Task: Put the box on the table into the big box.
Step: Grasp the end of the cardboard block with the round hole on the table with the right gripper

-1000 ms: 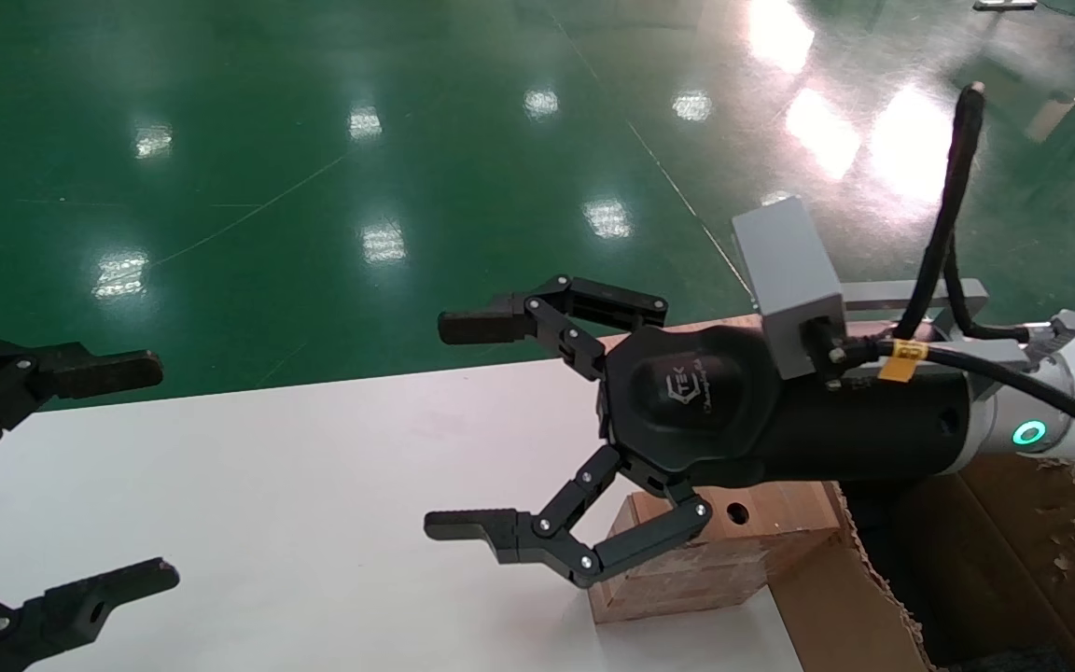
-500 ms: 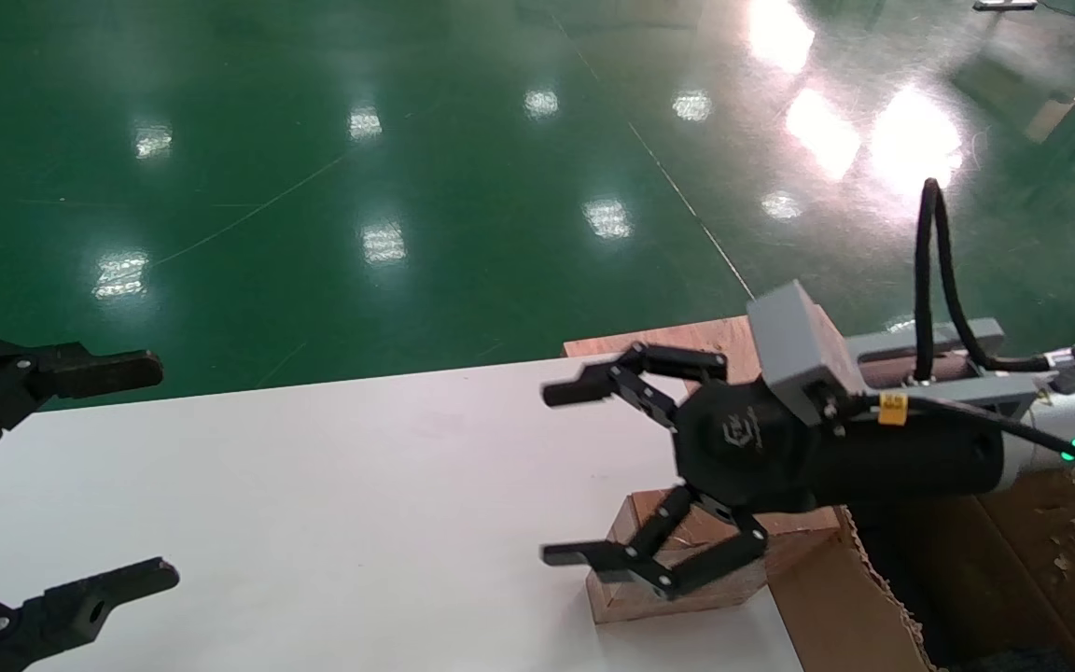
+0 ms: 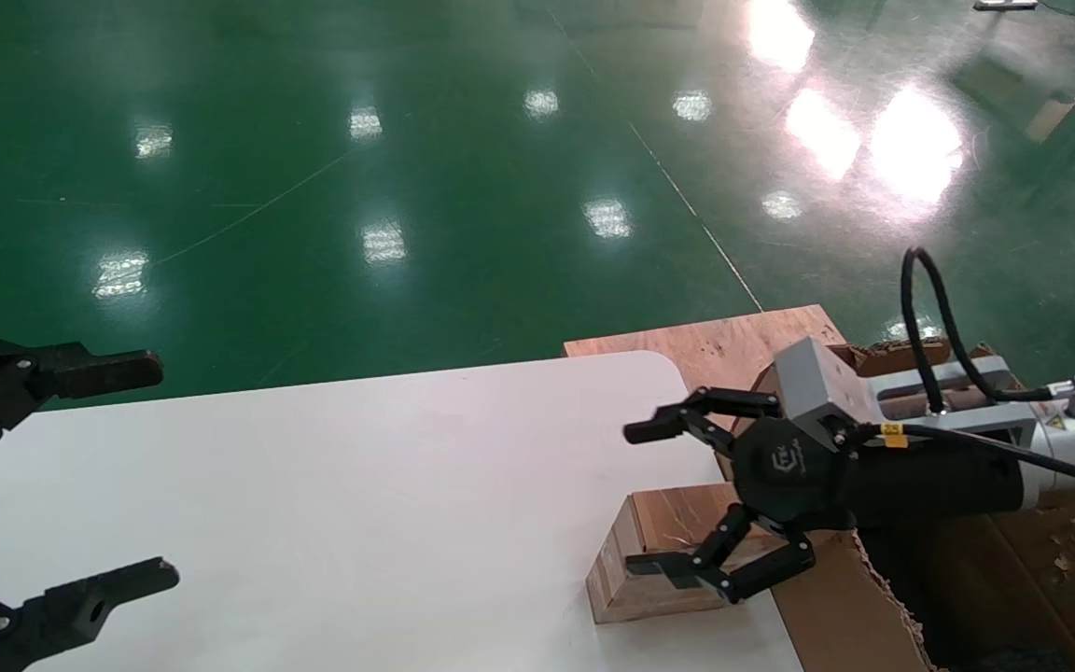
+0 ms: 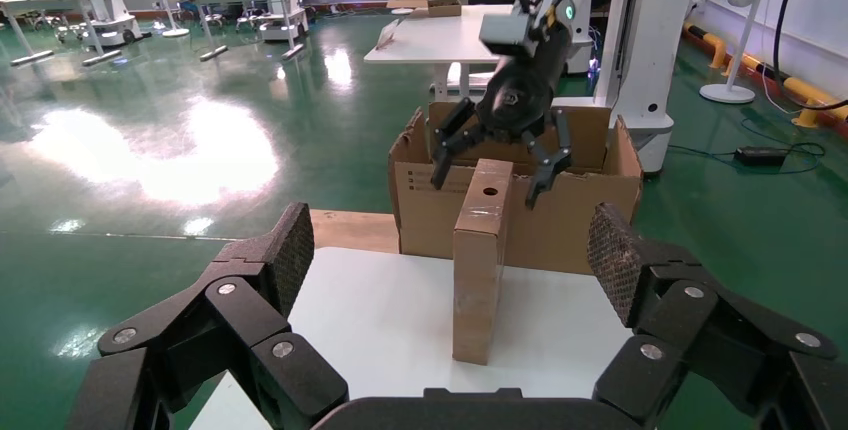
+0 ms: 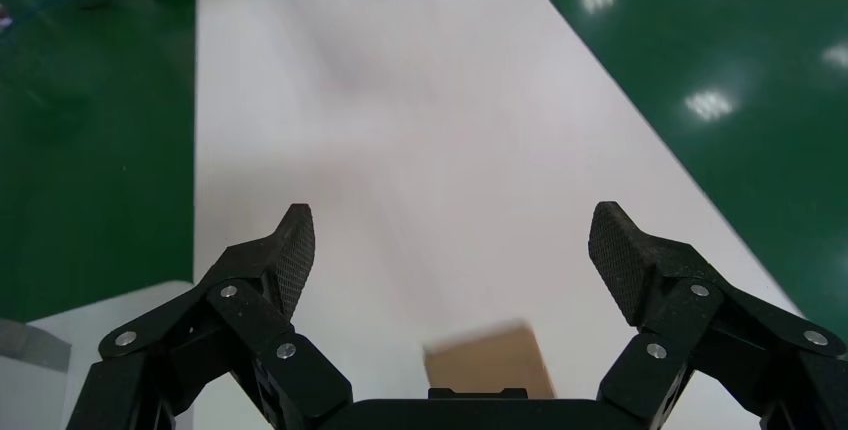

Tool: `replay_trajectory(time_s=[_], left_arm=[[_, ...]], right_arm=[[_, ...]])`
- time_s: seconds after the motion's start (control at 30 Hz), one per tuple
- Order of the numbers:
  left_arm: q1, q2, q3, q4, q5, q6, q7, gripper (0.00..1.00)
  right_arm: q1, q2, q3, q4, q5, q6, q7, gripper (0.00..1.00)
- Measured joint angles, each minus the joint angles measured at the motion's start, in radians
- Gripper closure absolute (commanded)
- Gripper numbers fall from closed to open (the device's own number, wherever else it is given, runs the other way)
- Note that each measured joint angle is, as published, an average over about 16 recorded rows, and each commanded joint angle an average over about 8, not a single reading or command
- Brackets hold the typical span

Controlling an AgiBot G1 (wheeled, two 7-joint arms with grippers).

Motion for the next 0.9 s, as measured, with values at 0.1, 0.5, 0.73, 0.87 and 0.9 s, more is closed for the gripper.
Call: replay_trajectory(time_s=[0.1,0.5,0.73,0.87,0.9], left_arm=[[0.000,0.000,0.000,0.000,0.000,0.000,0.000,0.00],[0.000,0.000,0.000,0.000,0.000,0.000,0.000,0.00],[0.000,0.000,0.001,0.000,0.000,0.000,0.000,0.00],[0.000,0.000,0.001,0.000,0.000,0.000,0.000,0.00],[0.000,0.000,0.001,0.000,-0.001,0.000,0.000,0.00]], right_arm=[[0.019,0.001,-0.035,-0.048,-0.006,0.002,-0.028,0.00],[0.090,-0.025,-0.141,-0.203,-0.023,0.004,-0.108,0.00],[0.106,-0.028,-0.197,-0.244,0.001,0.002,-0.128,0.00],[0.110,-0.022,-0.227,-0.254,0.024,0.001,-0.134,0.00],[0.111,-0.020,-0.235,-0.255,0.031,0.000,-0.135,0.00]])
